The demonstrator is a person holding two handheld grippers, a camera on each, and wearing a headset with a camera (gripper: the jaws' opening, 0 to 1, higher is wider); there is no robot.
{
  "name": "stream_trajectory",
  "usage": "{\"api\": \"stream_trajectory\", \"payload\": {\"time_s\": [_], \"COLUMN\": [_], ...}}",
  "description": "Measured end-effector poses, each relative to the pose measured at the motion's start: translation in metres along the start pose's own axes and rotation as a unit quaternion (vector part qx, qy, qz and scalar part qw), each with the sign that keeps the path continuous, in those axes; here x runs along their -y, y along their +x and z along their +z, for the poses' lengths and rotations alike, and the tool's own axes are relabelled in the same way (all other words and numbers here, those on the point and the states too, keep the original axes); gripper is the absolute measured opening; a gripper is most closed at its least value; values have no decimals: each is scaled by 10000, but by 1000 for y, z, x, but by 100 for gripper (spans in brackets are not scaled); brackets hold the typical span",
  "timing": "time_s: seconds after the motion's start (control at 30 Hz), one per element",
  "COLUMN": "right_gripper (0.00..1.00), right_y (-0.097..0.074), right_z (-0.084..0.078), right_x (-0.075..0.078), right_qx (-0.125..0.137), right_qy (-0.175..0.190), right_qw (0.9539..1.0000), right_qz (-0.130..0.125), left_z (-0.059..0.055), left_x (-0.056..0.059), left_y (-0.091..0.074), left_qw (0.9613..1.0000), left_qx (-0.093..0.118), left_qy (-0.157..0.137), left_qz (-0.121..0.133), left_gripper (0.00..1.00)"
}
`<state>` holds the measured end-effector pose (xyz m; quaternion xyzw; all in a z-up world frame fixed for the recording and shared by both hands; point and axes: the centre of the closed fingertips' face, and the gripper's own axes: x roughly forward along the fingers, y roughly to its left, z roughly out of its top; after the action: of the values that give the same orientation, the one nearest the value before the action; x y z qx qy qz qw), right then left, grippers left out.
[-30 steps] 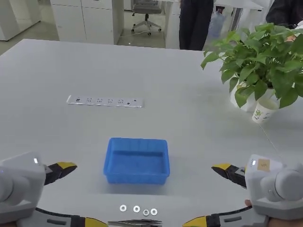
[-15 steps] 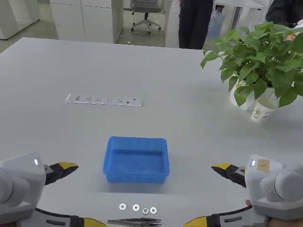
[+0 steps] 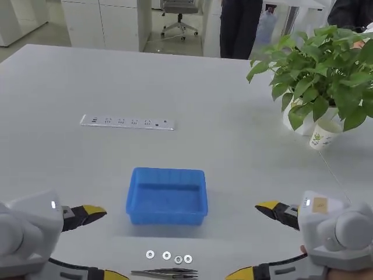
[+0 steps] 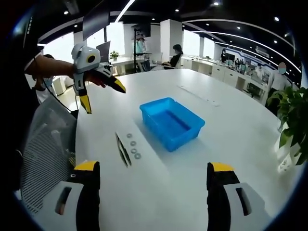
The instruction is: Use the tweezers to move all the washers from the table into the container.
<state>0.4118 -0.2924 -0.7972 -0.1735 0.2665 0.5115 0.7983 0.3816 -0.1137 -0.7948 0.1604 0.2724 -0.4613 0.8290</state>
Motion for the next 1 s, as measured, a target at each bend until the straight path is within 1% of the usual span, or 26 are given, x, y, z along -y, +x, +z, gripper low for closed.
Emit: {"api": "stream_trajectory", "payload": {"time_s": [0.13,0.23,0.3,0.37,0.4,0.5,0.57,0.63,0.73,0.77,0.9,1.0], "right_gripper": [90,87,85,81,80,75,72,67,62,61,55,52], "right_y": [3,5,6,9,9,13,16,19,24,25,31,36], "right_z": [-2,-2,-3,-4,-4,-6,-7,-8,-10,-10,-9,-10], "right_x": [-1,-3,-5,-7,-8,-13,-15,-19,-24,-25,-29,-32], "right_qx": [-32,-74,-92,-131,-138,-203,-246,-307,-388,-399,-429,-491], "right_qy": [-83,-153,-213,-295,-314,-441,-480,-626,-743,-792,-966,-1067], "right_qw": [9999,9997,9995,9990,9989,9977,9971,9954,9933,9926,9899,9878], "right_qz": [89,161,221,302,316,467,534,663,795,827,944,1023], "left_z": [-4,-5,-7,-10,-10,-14,-17,-21,-25,-26,-29,-33], "left_x": [1,2,3,4,4,4,5,7,10,10,11,12], "left_y": [5,8,10,12,13,17,19,22,25,27,30,33], "left_qw": [9997,9994,9989,9982,9980,9968,9960,9944,9925,9916,9895,9871], "left_qx": [-119,-189,-261,-355,-363,-473,-538,-640,-763,-791,-884,-987], "left_qy": [167,223,328,408,419,507,566,645,700,770,860,934], "left_qz": [-118,-169,-223,-275,-290,-389,-441,-532,-647,-676,-758,-849], "left_gripper": [74,71,67,64,63,56,52,50,43,42,37,33]}}
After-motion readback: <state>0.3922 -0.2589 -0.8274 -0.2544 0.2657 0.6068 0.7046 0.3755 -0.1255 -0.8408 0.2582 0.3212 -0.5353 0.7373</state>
